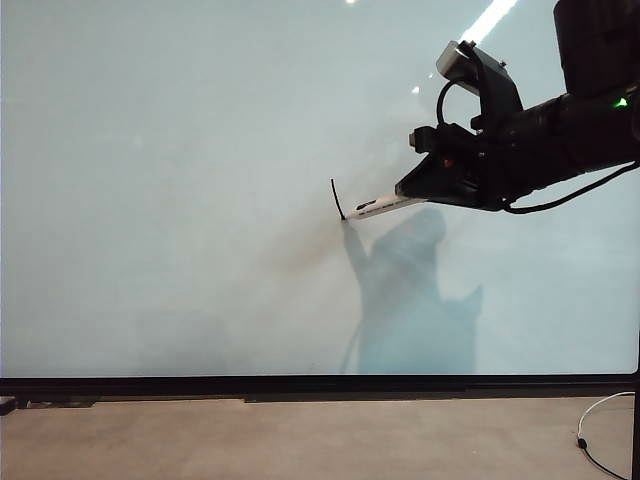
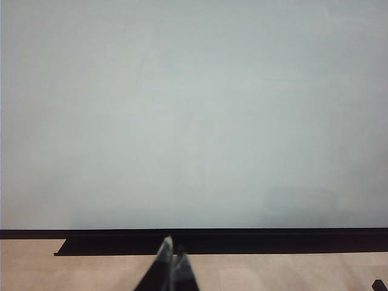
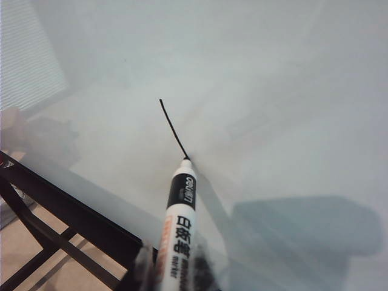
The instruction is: Pick up the pen on the shelf to the right of the whiteboard and draw a check mark.
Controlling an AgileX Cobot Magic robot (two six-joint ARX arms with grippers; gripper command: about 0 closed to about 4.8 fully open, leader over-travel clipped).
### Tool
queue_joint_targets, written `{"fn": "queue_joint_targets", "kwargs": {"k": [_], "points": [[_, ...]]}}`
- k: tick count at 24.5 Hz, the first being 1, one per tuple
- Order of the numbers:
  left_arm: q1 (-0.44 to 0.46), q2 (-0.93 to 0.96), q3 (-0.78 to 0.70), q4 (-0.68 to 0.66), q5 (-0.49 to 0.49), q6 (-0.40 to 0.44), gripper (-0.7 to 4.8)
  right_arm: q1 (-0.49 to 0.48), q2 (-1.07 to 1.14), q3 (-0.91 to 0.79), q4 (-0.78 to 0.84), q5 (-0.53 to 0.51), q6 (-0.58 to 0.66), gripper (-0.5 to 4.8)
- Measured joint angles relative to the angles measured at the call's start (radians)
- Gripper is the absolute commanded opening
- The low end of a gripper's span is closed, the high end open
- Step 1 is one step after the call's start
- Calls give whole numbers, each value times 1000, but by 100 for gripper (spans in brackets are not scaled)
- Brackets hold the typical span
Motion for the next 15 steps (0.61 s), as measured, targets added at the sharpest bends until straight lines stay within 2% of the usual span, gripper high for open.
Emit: {"fn": "queue_joint_targets", "kwargs": {"k": [15], "points": [[0, 0, 0, 0, 0, 0, -4, -1, 0, -33, 2, 44, 0, -3]]}}
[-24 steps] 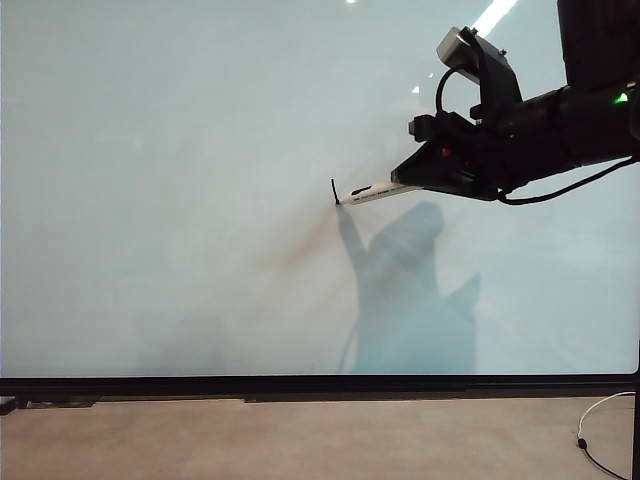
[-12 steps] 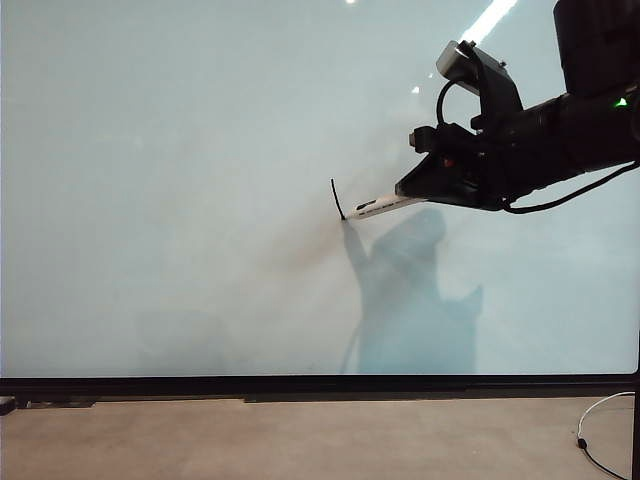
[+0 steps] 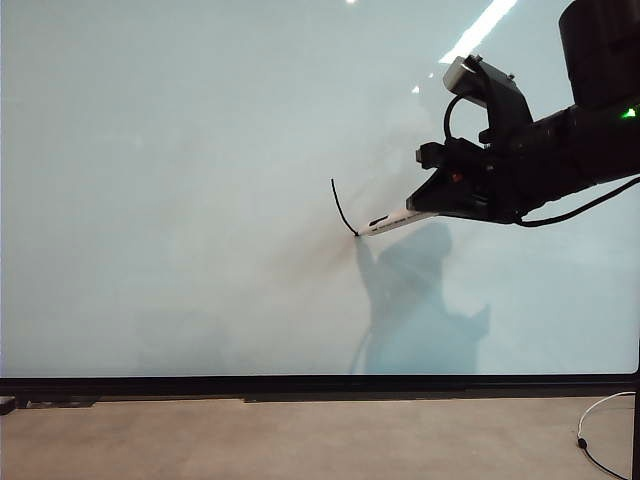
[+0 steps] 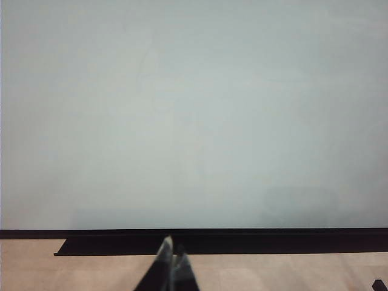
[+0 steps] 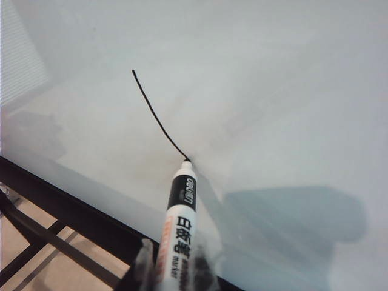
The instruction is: Pick up the pen on the shelf to the right of the whiteboard and draw a check mark.
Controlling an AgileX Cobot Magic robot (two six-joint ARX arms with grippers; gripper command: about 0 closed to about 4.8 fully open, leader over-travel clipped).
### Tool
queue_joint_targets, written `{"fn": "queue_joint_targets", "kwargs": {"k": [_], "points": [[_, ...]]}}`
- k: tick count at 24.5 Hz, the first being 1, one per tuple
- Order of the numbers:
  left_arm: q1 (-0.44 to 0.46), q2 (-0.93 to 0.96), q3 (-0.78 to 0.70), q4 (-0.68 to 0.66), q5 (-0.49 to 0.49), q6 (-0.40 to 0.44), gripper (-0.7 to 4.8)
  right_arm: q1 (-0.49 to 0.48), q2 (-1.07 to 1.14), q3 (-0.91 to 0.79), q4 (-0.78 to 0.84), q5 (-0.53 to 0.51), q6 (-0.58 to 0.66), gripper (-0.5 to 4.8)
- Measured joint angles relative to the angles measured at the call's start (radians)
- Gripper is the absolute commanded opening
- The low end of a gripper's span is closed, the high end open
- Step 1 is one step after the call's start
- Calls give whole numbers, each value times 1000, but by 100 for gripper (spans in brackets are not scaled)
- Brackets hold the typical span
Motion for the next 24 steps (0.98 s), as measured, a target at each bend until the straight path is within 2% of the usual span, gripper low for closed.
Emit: {"fn": "queue_joint_targets", "kwargs": {"k": [24], "points": [[0, 0, 0, 0, 0, 0, -5, 0, -21, -9, 27, 25, -36, -3]]}}
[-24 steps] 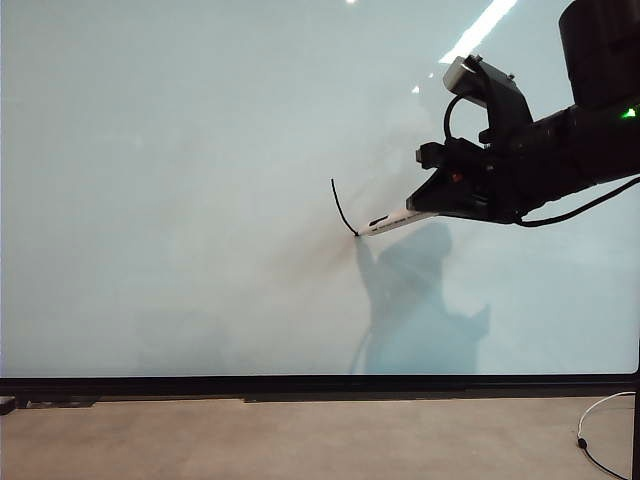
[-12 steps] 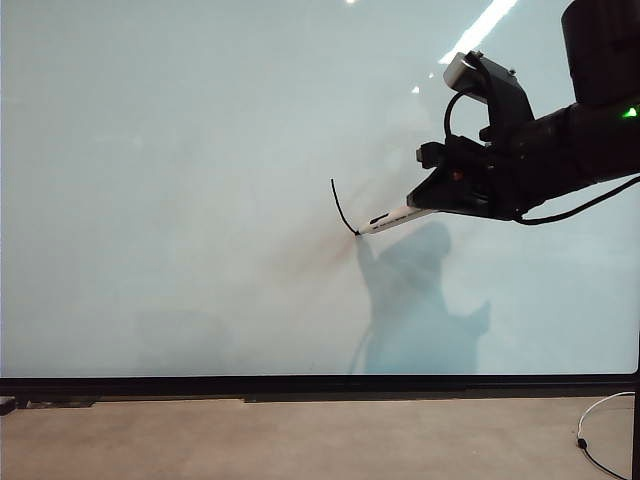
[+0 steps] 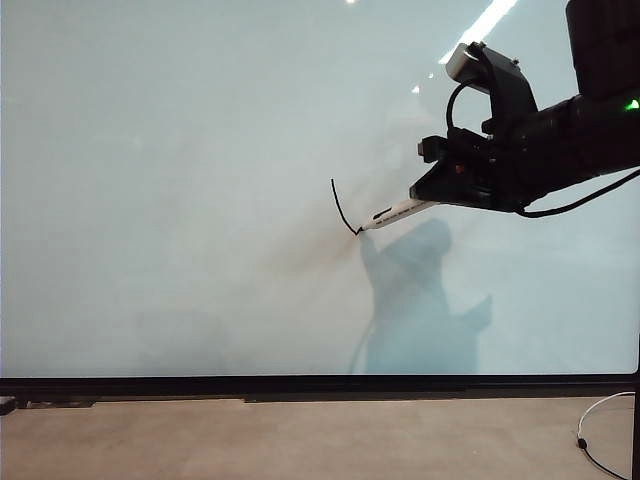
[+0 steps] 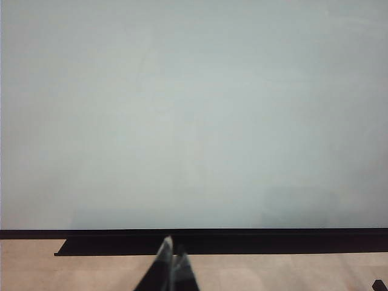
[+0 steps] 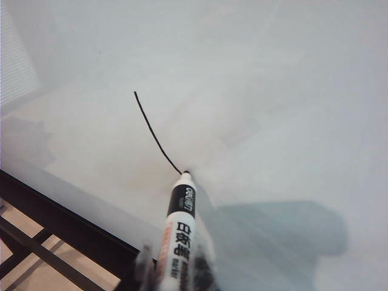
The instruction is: Pick up the pen on the shelf to the right of the whiteboard and draw a check mark.
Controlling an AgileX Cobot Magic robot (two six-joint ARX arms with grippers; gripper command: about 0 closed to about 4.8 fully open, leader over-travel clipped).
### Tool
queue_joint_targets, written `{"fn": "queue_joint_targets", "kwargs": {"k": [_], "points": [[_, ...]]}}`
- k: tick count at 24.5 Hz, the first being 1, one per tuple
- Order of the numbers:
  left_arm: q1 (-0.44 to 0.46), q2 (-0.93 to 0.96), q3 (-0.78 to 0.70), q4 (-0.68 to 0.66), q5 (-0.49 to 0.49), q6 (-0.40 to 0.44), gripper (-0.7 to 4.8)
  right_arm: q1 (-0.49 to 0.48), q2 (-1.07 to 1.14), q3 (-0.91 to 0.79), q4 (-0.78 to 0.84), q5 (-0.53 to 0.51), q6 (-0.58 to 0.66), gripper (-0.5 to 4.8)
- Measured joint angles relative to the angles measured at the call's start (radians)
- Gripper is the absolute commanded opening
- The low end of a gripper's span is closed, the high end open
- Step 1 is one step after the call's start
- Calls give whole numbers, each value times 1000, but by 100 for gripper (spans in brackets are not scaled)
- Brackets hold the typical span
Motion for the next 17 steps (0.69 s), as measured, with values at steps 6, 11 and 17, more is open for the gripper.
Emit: {"fn": "queue_joint_targets", "kwargs": {"k": [6, 11, 17], "points": [[0, 0, 0, 0, 0, 0, -4, 0, -9, -8, 2, 10, -8, -3], [0, 0, 0, 0, 0, 0, -4, 0, -18, -8, 2, 14, -14, -3], [0, 0, 0, 0, 0, 0, -4, 0, -31, -12, 2, 18, -22, -3]]}}
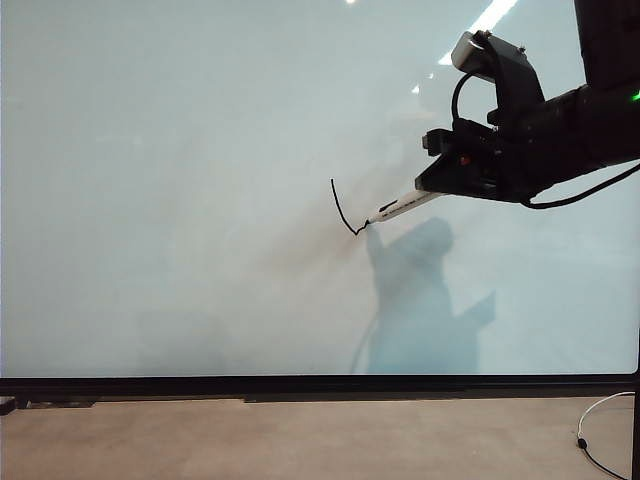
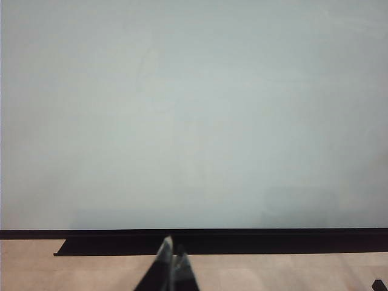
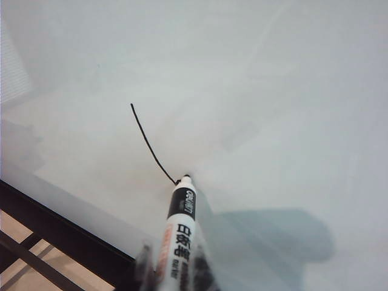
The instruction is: Pick up the pen on the shelf to the right of the whiteboard and draw a check mark.
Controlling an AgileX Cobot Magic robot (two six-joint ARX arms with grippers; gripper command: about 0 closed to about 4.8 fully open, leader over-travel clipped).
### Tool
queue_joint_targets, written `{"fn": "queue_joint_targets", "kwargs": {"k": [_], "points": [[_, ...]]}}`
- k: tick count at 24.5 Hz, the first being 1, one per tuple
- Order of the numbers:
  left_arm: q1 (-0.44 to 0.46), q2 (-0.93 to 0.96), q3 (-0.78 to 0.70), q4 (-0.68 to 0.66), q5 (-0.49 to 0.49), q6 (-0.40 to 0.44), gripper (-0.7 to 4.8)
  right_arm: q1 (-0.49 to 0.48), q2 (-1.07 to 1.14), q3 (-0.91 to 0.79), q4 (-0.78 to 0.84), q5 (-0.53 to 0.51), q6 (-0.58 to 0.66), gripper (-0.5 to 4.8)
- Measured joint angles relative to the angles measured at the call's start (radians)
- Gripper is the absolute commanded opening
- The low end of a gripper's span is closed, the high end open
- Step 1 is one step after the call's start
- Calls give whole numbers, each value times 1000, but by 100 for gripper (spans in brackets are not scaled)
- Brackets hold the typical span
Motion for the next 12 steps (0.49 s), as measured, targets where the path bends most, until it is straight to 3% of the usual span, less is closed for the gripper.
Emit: {"fn": "queue_joint_targets", "kwargs": {"k": [12], "points": [[0, 0, 0, 0, 0, 0, -4, -3, -29, -8, -1, 15, -14, -3]]}}
